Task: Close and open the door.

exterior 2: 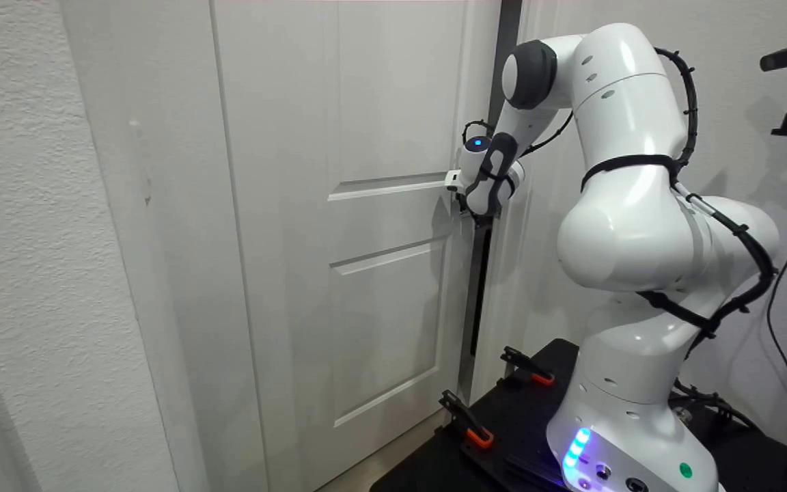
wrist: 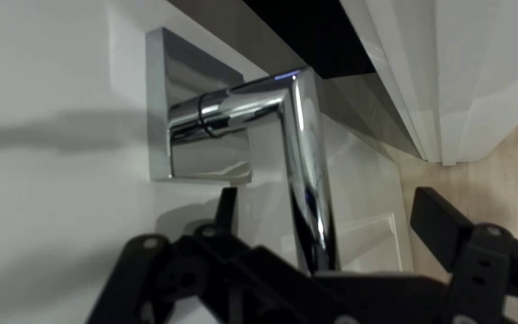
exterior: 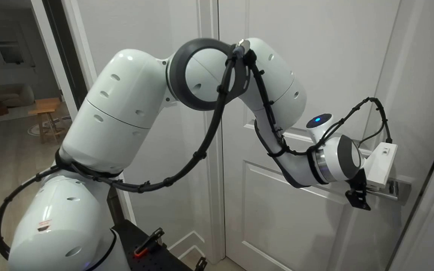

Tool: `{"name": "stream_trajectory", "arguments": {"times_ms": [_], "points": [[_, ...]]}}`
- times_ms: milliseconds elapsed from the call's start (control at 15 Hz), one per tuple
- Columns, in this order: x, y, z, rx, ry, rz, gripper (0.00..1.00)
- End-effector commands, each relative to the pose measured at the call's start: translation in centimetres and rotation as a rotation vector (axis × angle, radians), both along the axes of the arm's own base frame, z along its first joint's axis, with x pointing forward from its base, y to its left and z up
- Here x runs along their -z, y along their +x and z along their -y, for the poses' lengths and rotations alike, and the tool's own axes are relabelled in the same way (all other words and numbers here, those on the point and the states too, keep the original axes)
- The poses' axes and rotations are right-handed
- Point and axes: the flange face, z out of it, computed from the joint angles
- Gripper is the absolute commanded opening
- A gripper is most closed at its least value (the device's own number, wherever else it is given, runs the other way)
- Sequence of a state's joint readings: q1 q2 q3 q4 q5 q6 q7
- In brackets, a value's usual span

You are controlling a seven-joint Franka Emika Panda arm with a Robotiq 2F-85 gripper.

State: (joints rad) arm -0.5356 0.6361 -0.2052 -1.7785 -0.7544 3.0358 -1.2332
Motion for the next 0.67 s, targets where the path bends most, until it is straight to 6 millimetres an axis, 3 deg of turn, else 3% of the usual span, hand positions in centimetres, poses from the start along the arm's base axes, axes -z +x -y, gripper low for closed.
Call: {"name": "stream_trajectory", "arguments": {"times_ms": [0, 133, 600], "points": [[-0.7, -2.1, 0.3, 0.018, 0.019, -0.037, 0.84], [-0.1, -3.1, 0.4, 0.034, 0.030, -0.054, 0.60], [-0.6, -3.0, -1.7, 0.047, 0.074, -0.038, 0.09]]}}
